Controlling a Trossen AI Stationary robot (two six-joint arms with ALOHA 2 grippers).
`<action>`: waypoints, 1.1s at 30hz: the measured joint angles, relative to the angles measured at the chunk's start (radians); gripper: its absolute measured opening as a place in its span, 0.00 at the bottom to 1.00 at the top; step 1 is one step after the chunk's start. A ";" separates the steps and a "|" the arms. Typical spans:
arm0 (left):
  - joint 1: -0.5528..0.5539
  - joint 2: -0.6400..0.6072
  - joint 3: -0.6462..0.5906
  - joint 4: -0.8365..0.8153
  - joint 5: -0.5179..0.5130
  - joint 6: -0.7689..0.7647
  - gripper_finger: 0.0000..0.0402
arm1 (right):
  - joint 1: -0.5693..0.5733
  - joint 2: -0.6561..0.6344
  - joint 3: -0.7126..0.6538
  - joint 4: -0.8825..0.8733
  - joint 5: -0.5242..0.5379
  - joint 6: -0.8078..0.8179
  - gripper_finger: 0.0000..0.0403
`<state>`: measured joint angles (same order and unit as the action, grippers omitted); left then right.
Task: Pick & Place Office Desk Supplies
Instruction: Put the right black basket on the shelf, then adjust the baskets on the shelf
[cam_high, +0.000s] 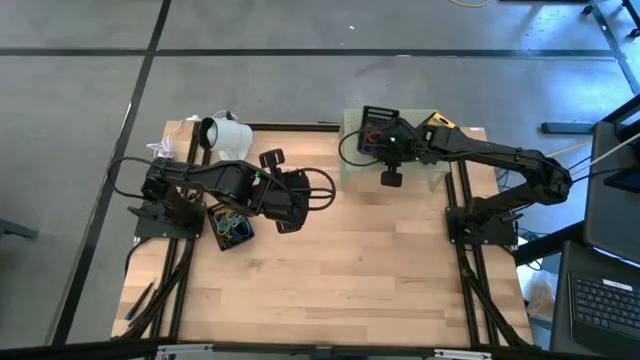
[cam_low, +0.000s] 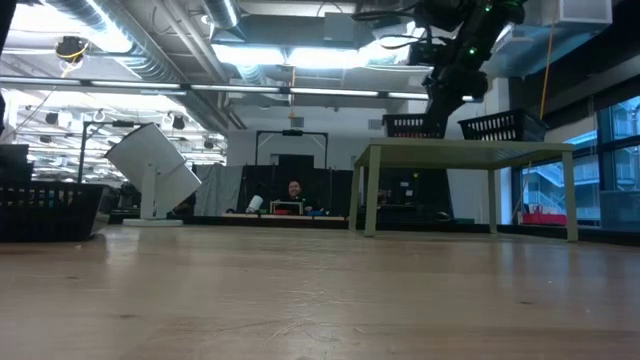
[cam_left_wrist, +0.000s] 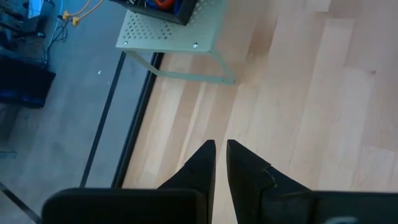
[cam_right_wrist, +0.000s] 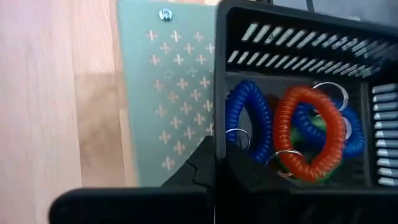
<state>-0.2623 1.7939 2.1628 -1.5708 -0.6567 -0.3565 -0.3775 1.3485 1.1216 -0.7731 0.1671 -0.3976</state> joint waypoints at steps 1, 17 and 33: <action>0.000 0.000 0.000 0.000 0.000 0.000 0.08 | -0.003 -0.004 0.000 -0.010 -0.001 0.000 0.02; 0.000 0.000 0.000 0.000 -0.007 0.003 0.08 | -0.010 -0.072 -0.003 -0.135 -0.061 0.050 0.06; 0.000 0.000 0.000 0.000 -0.006 0.003 0.08 | -0.010 -0.075 0.032 -0.154 -0.025 0.097 0.45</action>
<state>-0.2619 1.7943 2.1628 -1.5711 -0.6632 -0.3536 -0.3874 1.2739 1.1534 -0.9273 0.1421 -0.3002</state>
